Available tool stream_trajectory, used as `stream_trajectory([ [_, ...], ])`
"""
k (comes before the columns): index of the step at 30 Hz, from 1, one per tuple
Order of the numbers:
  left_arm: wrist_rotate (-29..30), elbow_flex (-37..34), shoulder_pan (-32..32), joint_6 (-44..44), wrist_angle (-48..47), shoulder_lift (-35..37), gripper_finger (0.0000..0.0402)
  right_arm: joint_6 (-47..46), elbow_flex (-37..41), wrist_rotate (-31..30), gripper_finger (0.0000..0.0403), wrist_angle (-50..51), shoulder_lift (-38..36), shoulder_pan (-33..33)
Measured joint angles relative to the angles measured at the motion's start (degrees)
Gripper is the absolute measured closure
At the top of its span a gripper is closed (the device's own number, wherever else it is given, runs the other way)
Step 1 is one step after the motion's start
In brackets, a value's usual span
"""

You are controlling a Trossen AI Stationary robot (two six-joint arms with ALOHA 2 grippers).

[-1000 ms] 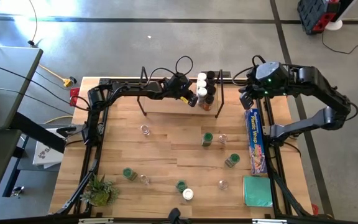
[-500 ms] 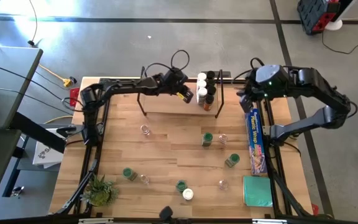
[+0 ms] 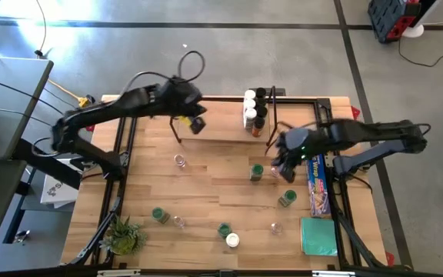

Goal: Shelf spices
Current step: Put the white seasoning bottle on the shelf aligned with the other white seasoning bottles

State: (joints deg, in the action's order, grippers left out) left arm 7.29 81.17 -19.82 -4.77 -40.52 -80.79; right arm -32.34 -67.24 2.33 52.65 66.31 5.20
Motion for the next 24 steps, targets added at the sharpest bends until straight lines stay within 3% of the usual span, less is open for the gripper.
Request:
stream_trajectory([
  [8, 4.4, -0.8, 4.1, -5.5, -12.7, 12.1, 0.0401, 11.4, 8.9, 18.9, 0.0266, -32.0, 7.4, 4.7],
  [11, 5.5, -2.0, 4.5, -7.9, -15.6, 15.2, 0.0401, 15.9, 7.7, 19.3, 0.0221, -36.7, 12.2, 9.1],
  [16, 5.4, -3.6, 4.5, -8.1, -20.9, 18.5, 0.0401, 23.6, 3.1, 18.9, 0.0166, -36.1, 19.7, 15.4],
  [21, 5.5, -3.6, 4.5, -5.3, -24.8, 19.2, 0.0401, 29.5, -2.9, 11.8, 0.0153, -36.3, 27.3, 19.3],
  [24, 5.2, -3.6, 4.5, -3.6, -25.6, 19.2, 0.0401, 31.9, -7.6, 10.5, 0.0153, -36.2, 32.5, 20.1],
])
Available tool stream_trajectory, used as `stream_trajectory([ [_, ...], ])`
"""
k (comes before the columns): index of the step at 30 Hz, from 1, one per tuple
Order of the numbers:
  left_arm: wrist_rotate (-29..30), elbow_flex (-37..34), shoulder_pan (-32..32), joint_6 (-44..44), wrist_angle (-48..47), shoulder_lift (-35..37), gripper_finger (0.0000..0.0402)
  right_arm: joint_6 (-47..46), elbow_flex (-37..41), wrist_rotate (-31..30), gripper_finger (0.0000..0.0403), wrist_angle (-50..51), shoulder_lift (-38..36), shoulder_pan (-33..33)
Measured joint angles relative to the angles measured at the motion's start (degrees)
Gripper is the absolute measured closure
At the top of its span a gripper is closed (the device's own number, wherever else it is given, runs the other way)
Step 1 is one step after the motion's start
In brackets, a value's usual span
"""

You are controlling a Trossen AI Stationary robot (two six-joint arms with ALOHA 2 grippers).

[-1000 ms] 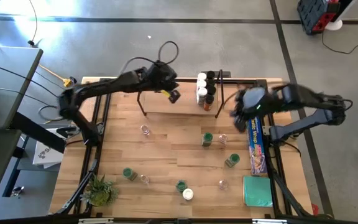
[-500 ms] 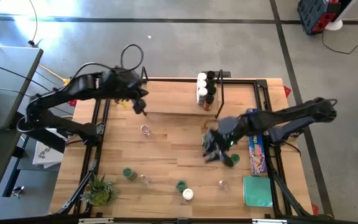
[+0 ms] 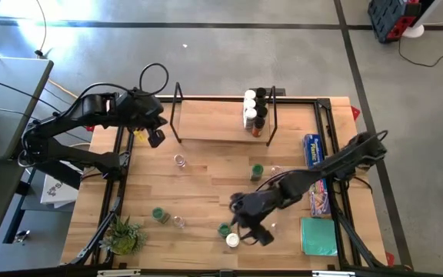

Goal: Shelf spices
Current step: Put the white seasoning bottle on the shelf aligned with the other white seasoning bottles

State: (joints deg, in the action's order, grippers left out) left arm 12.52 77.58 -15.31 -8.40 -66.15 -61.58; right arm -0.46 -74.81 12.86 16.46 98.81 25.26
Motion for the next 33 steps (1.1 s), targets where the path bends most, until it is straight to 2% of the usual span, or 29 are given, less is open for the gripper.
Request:
stream_trajectory([
  [5, -1.8, 0.0, 0.0, 1.0, -1.2, 0.0, 0.0401, 2.4, -7.4, -0.2, 0.0153, 0.4, 7.1, 1.6],
  [9, -3.0, 0.0, 0.0, 1.9, -2.9, 0.1, 0.0401, 1.5, -9.9, -3.2, 0.0152, 3.0, 9.3, 3.2],
  [14, -3.2, 0.0, 0.0, 2.7, -4.2, 0.1, 0.0401, -12.4, -9.7, -10.4, 0.0152, 9.8, 9.3, 6.4],
  [16, -3.2, 0.0, 0.0, 2.7, -4.3, 0.2, 0.0401, -17.8, -9.7, -12.8, 0.0152, 9.6, 9.3, 8.0],
  [21, -3.2, 0.0, 0.0, 2.7, -4.4, 0.1, 0.0401, -28.4, -9.7, -22.0, 0.0153, 11.3, 9.3, 10.8],
  [24, -3.2, 0.0, 0.0, 3.6, -4.4, 0.2, 0.0401, -33.3, -9.7, -24.8, 0.0153, 14.2, 9.3, 10.8],
  [28, -3.2, 0.0, 0.0, 4.2, -4.4, 0.2, 0.0401, -32.7, -9.7, -26.2, 0.0153, 12.4, 9.3, 10.8],
  [33, -3.2, 0.0, 0.0, 4.2, -4.4, 0.2, 0.0402, -31.3, -9.7, -25.2, 0.0153, 11.3, 10.5, 10.8],
])
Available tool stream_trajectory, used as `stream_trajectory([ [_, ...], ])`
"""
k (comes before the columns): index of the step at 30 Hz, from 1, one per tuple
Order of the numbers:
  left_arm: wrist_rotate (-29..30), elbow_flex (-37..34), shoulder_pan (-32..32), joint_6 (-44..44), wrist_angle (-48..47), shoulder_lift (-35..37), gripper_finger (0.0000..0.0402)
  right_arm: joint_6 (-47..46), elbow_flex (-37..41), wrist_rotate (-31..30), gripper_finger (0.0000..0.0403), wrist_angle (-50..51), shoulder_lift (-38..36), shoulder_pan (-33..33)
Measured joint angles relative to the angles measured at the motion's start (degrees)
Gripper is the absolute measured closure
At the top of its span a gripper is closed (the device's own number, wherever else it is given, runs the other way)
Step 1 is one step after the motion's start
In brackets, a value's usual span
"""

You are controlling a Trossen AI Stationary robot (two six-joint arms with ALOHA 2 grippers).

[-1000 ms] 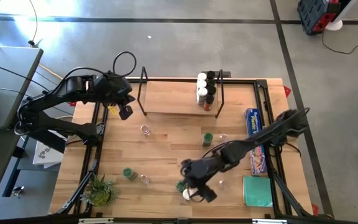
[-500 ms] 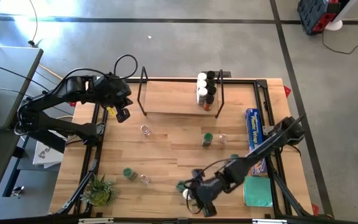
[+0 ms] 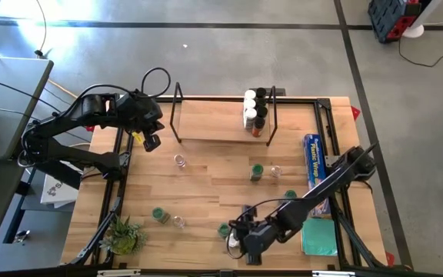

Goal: Shelf spices
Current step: Put the white seasoning bottle on the shelf aligned with the other white seasoning bottles

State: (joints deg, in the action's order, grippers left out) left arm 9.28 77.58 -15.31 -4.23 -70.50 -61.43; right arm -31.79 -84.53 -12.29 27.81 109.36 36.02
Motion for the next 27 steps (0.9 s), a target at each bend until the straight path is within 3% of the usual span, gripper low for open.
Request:
stream_trajectory([
  [13, -0.2, 0.0, 0.0, 0.0, 0.0, 0.0, 0.0401, 0.8, 0.0, 2.3, 0.0109, -0.2, 1.2, -1.9],
  [22, -0.2, 0.0, 0.0, -0.6, 0.0, 0.0, 0.0401, 0.4, 0.0, 2.0, 0.0107, -4.9, 2.8, -1.3],
  [27, -0.2, 0.0, 0.0, -0.6, 0.1, 0.0, 0.0401, -5.4, 0.0, 0.2, 0.0107, -2.2, 4.4, -0.7],
])
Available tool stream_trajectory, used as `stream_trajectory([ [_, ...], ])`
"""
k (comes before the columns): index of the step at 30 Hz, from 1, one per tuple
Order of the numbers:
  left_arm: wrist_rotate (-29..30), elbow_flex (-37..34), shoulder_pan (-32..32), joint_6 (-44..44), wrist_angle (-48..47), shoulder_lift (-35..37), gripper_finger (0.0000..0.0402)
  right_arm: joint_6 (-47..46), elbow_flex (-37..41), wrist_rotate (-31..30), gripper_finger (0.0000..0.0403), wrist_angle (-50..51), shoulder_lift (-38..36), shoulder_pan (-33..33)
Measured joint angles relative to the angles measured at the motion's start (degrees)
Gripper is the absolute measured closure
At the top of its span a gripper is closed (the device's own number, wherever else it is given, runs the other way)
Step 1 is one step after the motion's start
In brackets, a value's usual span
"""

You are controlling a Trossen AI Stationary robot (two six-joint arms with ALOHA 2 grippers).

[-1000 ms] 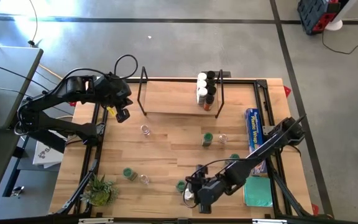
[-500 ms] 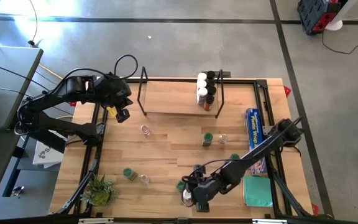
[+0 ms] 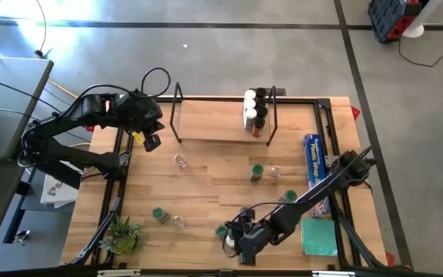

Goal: Shelf spices
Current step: Put the white seasoning bottle on the shelf aligned with the other white seasoning bottles

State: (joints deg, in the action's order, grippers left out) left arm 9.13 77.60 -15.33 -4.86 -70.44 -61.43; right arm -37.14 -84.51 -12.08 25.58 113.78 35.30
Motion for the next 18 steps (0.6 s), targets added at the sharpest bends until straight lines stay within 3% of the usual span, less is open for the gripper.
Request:
stream_trajectory([
  [13, 0.0, 0.0, 0.0, 0.5, 0.0, 0.0, 0.0401, -1.5, 0.0, -3.7, 0.0108, -1.3, 1.6, 0.0],
  [18, 0.0, 0.0, 0.0, 0.6, 0.0, 0.0, 0.0401, -1.8, 0.0, -5.7, 0.0135, -1.5, 1.6, -0.2],
])
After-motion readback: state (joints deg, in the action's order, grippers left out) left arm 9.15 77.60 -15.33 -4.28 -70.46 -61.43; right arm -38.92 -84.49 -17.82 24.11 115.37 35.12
